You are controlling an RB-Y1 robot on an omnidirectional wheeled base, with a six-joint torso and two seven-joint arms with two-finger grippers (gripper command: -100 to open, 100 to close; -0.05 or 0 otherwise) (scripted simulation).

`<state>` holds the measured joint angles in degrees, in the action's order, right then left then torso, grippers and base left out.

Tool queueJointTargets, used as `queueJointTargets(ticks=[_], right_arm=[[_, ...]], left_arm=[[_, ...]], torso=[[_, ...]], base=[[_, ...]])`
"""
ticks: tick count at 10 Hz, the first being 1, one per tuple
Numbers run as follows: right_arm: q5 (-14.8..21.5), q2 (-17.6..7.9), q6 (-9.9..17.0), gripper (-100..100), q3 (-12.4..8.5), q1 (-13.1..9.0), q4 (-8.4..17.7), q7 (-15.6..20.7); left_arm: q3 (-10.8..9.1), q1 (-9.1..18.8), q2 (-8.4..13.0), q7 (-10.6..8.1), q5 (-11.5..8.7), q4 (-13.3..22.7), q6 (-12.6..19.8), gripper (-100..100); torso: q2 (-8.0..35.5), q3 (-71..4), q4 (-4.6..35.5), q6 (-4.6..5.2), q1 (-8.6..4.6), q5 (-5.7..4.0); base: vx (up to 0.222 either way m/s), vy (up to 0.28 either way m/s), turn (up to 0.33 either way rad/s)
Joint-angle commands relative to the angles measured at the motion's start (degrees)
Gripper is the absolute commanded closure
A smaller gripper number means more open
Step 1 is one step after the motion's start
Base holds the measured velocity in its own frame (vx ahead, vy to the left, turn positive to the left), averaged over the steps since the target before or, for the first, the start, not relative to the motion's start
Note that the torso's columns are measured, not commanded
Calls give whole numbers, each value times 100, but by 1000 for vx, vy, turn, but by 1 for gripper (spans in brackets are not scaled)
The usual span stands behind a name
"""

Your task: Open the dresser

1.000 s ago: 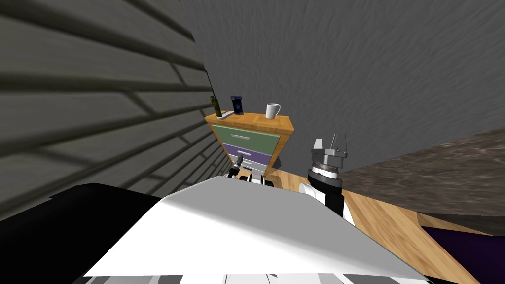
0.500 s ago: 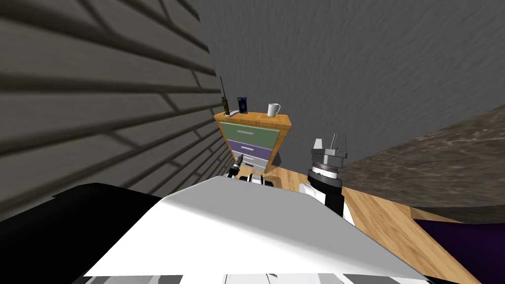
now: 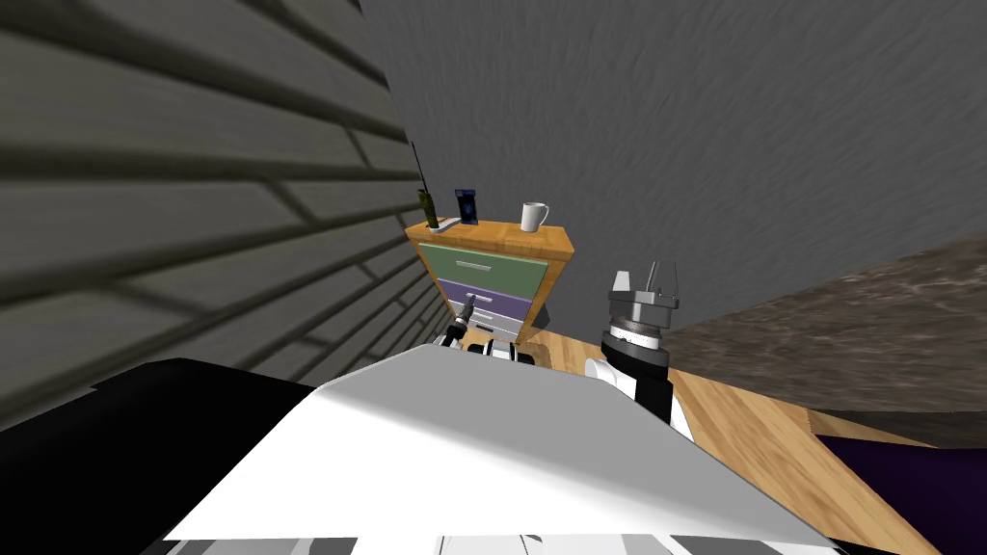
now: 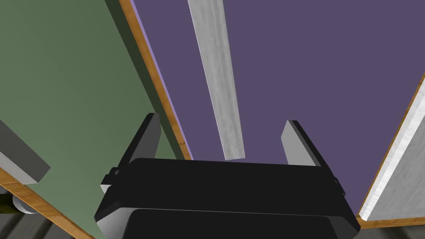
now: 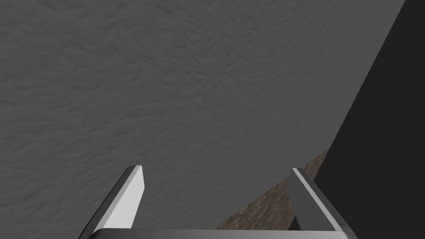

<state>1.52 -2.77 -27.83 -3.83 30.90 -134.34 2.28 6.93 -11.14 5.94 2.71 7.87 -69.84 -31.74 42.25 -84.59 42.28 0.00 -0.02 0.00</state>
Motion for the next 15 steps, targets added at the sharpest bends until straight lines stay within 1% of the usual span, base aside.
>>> queueJointTargets(ticks=[1,2,3,7,8,9,12,13,14,15], right_arm=[[0,0,0,0,0,-1,0,0],[0,0,0,0,0,-2,0,0],[0,0,1,0,0,-3,1,0],[0,0,1,0,0,-5,1,0],[0,0,1,0,0,-5,1,0],[0,0,1,0,0,-4,1,0],[0,0,1,0,1,-5,1,0],[0,0,1,0,0,-5,1,0],[0,0,1,0,1,-4,1,0],[0,0,1,0,0,-3,1,0]], left_arm=[[-11,47,-83,-10,-9,42,41,-100],[-11,53,-92,-12,-10,47,47,-100],[-11,54,-91,-12,-10,46,47,100],[59,-67,-39,-66,13,-161,152,100],[56,-58,-52,-61,10,-124,146,100],[90,-135,-30,-80,22,-179,169,100],[139,-231,4,-107,38,-291,178,100],[131,-119,34,-158,23,-471,456,-100],[131,-119,34,-158,23,-471,459,-100],[133,-77,54,-185,18,-578,604,-100]], torso=[[22,12,5,-1,4,1],[44,26,11,-1,6,1],[42,26,12,0,4,1],[34,20,12,-4,4,-3],[20,11,12,-4,-1,-6],[-15,-9,10,-1,-9,-10],[20,12,2,-3,3,0],[13,8,4,-2,1,-2],[-14,-7,0,1,-5,-3],[-37,-22,-8,1,-5,-2]], base=[[57,0,0],[17,-1,1],[7,0,0],[-160,23,16],[-89,7,3],[-129,15,24],[-190,27,20],[-125,10,-4],[-40,0,-12],[-16,-2,0]])
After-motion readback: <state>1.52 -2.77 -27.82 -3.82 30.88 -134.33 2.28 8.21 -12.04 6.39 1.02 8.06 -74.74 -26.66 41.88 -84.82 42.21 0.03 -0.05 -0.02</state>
